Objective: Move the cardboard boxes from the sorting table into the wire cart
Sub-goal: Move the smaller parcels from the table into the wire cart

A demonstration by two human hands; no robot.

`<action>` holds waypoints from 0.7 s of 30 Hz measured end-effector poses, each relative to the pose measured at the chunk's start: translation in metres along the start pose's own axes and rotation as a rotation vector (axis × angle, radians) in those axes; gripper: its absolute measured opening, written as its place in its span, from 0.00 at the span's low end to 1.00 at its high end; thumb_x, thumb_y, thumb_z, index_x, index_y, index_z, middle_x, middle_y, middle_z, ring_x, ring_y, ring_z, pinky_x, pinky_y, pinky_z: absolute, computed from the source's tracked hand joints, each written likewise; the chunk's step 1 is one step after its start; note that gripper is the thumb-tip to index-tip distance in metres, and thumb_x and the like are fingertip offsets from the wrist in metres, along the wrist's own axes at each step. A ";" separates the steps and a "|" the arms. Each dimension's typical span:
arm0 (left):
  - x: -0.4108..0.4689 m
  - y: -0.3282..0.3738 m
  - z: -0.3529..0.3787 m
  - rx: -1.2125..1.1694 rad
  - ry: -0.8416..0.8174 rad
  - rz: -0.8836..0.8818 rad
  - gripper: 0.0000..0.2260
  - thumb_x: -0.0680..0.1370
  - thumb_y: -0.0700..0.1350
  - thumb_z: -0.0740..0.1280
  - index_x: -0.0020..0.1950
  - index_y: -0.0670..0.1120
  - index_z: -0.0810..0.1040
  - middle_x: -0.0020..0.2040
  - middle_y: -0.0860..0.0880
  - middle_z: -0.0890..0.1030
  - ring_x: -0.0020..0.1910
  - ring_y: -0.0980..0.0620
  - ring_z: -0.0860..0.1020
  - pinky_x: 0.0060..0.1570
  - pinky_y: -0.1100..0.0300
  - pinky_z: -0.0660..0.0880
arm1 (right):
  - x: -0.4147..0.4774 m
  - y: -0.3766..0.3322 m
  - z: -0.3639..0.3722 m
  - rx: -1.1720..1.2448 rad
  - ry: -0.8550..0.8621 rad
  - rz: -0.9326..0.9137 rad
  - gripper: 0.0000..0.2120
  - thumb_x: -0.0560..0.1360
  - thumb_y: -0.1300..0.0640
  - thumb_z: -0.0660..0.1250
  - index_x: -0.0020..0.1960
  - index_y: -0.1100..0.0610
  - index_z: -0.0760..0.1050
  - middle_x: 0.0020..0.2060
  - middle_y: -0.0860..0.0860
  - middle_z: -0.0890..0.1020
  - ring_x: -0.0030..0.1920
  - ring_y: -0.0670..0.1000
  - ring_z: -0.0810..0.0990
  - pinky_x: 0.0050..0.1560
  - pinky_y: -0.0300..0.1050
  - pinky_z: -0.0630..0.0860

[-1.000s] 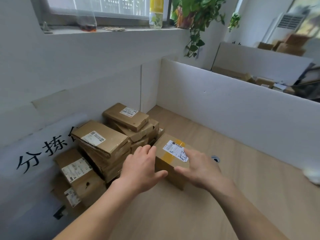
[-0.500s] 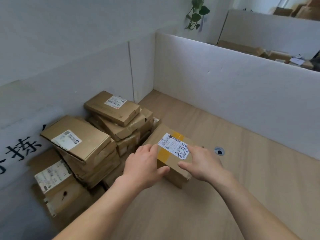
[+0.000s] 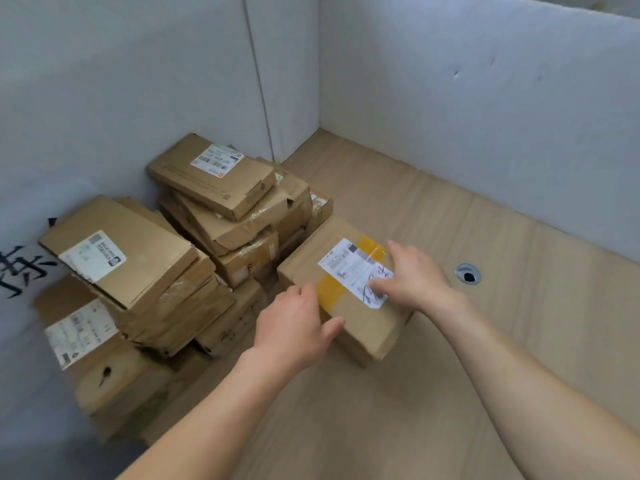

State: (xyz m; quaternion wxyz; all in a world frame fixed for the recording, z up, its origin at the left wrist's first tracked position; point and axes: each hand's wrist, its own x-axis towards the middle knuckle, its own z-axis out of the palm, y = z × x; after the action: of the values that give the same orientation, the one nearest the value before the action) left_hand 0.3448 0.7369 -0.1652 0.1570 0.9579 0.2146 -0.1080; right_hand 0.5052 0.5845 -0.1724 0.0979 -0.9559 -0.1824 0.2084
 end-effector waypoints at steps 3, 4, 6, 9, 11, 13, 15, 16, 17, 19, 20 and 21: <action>-0.005 -0.006 0.009 -0.070 0.017 -0.032 0.29 0.75 0.67 0.64 0.67 0.50 0.65 0.60 0.47 0.73 0.57 0.44 0.75 0.43 0.54 0.67 | -0.016 0.010 0.015 0.073 -0.049 0.082 0.38 0.65 0.34 0.72 0.69 0.51 0.69 0.63 0.52 0.80 0.62 0.58 0.78 0.52 0.50 0.73; -0.007 -0.009 0.013 -0.104 0.026 -0.035 0.31 0.75 0.67 0.65 0.69 0.49 0.63 0.62 0.47 0.72 0.58 0.44 0.76 0.44 0.53 0.69 | -0.024 0.013 0.021 0.102 -0.055 0.103 0.41 0.64 0.32 0.72 0.71 0.50 0.68 0.65 0.51 0.79 0.64 0.57 0.77 0.52 0.51 0.72; -0.010 -0.014 0.021 -0.202 0.025 -0.036 0.34 0.74 0.64 0.68 0.72 0.49 0.61 0.64 0.47 0.70 0.59 0.44 0.76 0.50 0.53 0.72 | -0.040 0.014 0.033 0.179 -0.032 0.122 0.43 0.64 0.33 0.73 0.74 0.48 0.65 0.67 0.49 0.78 0.66 0.57 0.76 0.55 0.50 0.72; -0.017 -0.019 0.030 -0.412 -0.017 -0.065 0.34 0.72 0.58 0.74 0.72 0.53 0.62 0.64 0.48 0.73 0.61 0.46 0.75 0.58 0.53 0.73 | -0.060 0.007 0.041 0.260 -0.016 0.096 0.35 0.63 0.39 0.74 0.67 0.41 0.68 0.60 0.44 0.82 0.60 0.54 0.79 0.54 0.47 0.74; -0.026 -0.021 0.034 -0.489 -0.022 -0.080 0.33 0.71 0.55 0.76 0.70 0.53 0.64 0.63 0.49 0.75 0.61 0.47 0.76 0.58 0.53 0.74 | -0.076 0.002 0.043 0.261 -0.039 0.094 0.32 0.61 0.39 0.75 0.64 0.39 0.71 0.56 0.40 0.83 0.57 0.51 0.80 0.52 0.46 0.75; -0.037 -0.026 0.038 -0.508 -0.021 -0.083 0.31 0.70 0.54 0.76 0.67 0.52 0.66 0.61 0.49 0.76 0.61 0.47 0.76 0.57 0.52 0.74 | -0.095 -0.001 0.048 0.264 -0.062 0.107 0.32 0.59 0.39 0.75 0.62 0.38 0.72 0.54 0.38 0.83 0.56 0.49 0.80 0.53 0.46 0.76; -0.050 -0.032 0.043 -0.511 -0.031 -0.071 0.29 0.70 0.55 0.77 0.66 0.51 0.67 0.60 0.50 0.76 0.61 0.48 0.76 0.56 0.54 0.73 | -0.115 -0.003 0.056 0.263 -0.079 0.119 0.32 0.59 0.37 0.74 0.62 0.38 0.72 0.54 0.38 0.83 0.55 0.48 0.80 0.54 0.46 0.76; -0.057 -0.036 0.046 -0.515 -0.036 -0.062 0.29 0.70 0.54 0.77 0.66 0.52 0.67 0.60 0.50 0.76 0.61 0.48 0.76 0.54 0.56 0.72 | -0.124 -0.004 0.061 0.263 -0.081 0.127 0.32 0.60 0.37 0.74 0.63 0.38 0.72 0.54 0.38 0.83 0.55 0.48 0.80 0.54 0.46 0.76; -0.064 -0.039 0.048 -0.517 -0.037 -0.052 0.29 0.70 0.54 0.77 0.66 0.52 0.68 0.60 0.50 0.76 0.61 0.48 0.75 0.52 0.57 0.70 | -0.133 -0.005 0.065 0.262 -0.081 0.136 0.32 0.60 0.37 0.74 0.63 0.39 0.72 0.55 0.38 0.82 0.56 0.48 0.80 0.54 0.46 0.76; -0.077 -0.046 0.054 -0.515 -0.032 -0.033 0.28 0.71 0.53 0.76 0.67 0.53 0.68 0.59 0.51 0.76 0.60 0.49 0.75 0.50 0.59 0.67 | -0.147 -0.008 0.073 0.266 -0.077 0.158 0.32 0.60 0.37 0.75 0.63 0.40 0.72 0.55 0.39 0.82 0.56 0.49 0.80 0.55 0.46 0.76; -0.083 -0.048 0.056 -0.516 -0.030 -0.025 0.28 0.72 0.53 0.76 0.67 0.53 0.68 0.59 0.51 0.75 0.61 0.49 0.75 0.50 0.60 0.67 | -0.153 -0.010 0.076 0.271 -0.073 0.169 0.32 0.60 0.38 0.75 0.63 0.40 0.72 0.55 0.39 0.82 0.56 0.48 0.80 0.55 0.46 0.76; -0.089 -0.050 0.058 -0.524 -0.028 -0.015 0.28 0.72 0.52 0.76 0.68 0.53 0.68 0.60 0.51 0.75 0.61 0.50 0.74 0.51 0.61 0.66 | -0.159 -0.011 0.078 0.274 -0.067 0.180 0.32 0.60 0.38 0.74 0.63 0.41 0.72 0.55 0.38 0.82 0.56 0.48 0.80 0.55 0.46 0.76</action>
State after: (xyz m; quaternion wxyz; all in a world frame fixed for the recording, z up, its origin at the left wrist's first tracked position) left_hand 0.2358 0.7261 -0.2070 0.4017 0.8815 0.2402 -0.0630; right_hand 0.3338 0.5411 -0.1817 0.2020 -0.9386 -0.0691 0.2709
